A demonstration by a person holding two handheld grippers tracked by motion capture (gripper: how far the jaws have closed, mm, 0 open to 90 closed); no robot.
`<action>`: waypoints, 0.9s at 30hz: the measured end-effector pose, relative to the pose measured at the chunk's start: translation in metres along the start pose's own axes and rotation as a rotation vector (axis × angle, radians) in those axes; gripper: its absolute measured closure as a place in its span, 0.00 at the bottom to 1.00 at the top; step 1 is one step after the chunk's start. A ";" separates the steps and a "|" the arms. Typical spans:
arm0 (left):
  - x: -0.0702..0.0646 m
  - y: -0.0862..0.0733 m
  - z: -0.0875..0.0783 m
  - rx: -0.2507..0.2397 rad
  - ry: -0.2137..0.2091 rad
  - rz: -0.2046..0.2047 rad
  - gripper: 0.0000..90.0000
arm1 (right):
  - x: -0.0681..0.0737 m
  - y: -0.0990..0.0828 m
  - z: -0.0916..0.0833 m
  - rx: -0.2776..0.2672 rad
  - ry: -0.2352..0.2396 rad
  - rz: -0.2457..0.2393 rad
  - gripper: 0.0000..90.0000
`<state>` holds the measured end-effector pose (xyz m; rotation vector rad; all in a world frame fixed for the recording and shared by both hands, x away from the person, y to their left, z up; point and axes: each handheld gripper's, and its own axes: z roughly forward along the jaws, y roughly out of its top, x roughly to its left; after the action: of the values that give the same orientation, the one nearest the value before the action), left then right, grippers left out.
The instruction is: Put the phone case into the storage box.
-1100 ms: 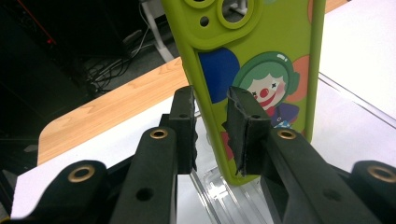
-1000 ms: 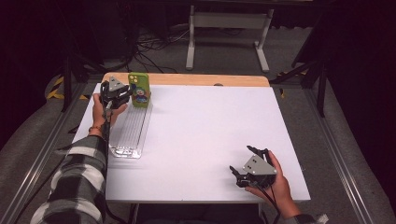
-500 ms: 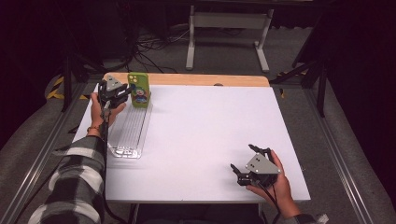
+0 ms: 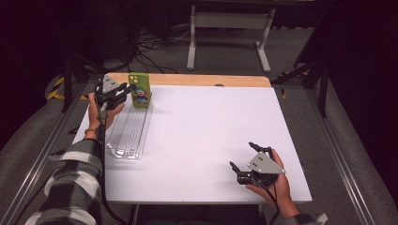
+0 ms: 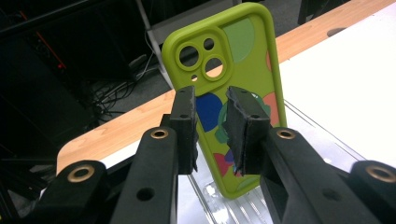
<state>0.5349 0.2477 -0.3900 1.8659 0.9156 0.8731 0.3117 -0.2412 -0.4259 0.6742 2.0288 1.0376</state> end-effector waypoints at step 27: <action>-0.013 0.000 -0.019 -0.073 -0.041 0.021 0.75 | 0.000 0.017 0.013 -0.069 0.019 0.003 0.13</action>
<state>0.5132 0.2441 -0.3852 1.8272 0.8303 0.8665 0.3247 -0.2263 -0.4166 0.6333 1.9990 1.1144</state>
